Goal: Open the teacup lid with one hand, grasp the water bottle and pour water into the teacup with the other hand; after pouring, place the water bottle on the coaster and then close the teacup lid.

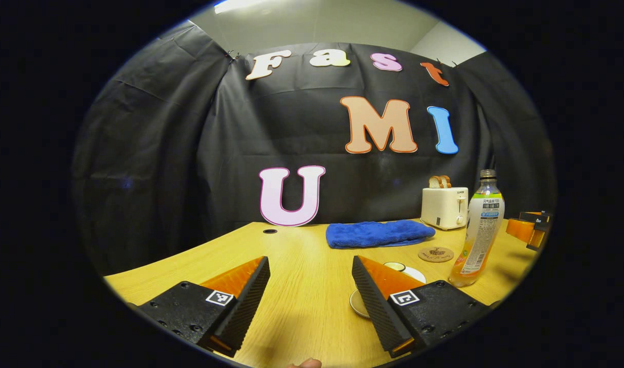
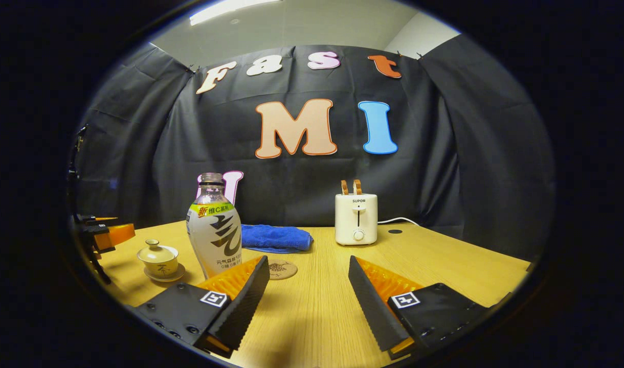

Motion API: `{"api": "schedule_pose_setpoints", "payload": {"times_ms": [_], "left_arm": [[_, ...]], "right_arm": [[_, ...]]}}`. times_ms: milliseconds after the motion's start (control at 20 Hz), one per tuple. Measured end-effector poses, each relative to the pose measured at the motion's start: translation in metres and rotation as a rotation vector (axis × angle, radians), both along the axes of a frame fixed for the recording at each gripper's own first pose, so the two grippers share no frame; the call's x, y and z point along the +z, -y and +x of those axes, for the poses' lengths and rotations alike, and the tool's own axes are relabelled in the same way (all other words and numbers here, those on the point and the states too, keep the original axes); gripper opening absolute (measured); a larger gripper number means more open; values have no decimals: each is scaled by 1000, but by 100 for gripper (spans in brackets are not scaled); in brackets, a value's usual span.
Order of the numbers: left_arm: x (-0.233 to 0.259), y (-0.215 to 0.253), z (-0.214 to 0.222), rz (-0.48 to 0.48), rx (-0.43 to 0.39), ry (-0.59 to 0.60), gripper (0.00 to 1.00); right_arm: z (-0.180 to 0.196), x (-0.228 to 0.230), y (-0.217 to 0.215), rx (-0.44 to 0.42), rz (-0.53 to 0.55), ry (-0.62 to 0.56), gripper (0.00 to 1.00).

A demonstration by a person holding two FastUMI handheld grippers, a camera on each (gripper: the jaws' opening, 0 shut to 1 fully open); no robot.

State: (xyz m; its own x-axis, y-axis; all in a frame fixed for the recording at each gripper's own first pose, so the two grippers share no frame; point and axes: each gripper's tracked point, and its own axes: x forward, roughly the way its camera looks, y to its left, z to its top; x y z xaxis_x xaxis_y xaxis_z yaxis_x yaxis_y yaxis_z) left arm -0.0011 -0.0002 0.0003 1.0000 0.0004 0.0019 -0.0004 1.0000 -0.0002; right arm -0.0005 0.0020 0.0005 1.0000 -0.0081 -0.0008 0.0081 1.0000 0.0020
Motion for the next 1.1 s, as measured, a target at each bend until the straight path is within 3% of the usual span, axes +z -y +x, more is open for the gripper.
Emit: {"api": "schedule_pose_setpoints", "payload": {"times_ms": [450,500,850,900,1100], "left_arm": [[-1,0,1,0,1,1,94],[0,0,1,0,2,0,94],[1,-1,0,0,5,1,94],[3,1,0,-2,-2,11,94],[13,20,1,12,-66,24,94]], "right_arm": [[0,0,-1,-2,0,0,96],[1,0,-1,-4,0,0,100],[2,0,-1,-11,1,0,96],[2,0,-1,-10,1,0,100],[2,0,-1,-14,1,0,96]]}}
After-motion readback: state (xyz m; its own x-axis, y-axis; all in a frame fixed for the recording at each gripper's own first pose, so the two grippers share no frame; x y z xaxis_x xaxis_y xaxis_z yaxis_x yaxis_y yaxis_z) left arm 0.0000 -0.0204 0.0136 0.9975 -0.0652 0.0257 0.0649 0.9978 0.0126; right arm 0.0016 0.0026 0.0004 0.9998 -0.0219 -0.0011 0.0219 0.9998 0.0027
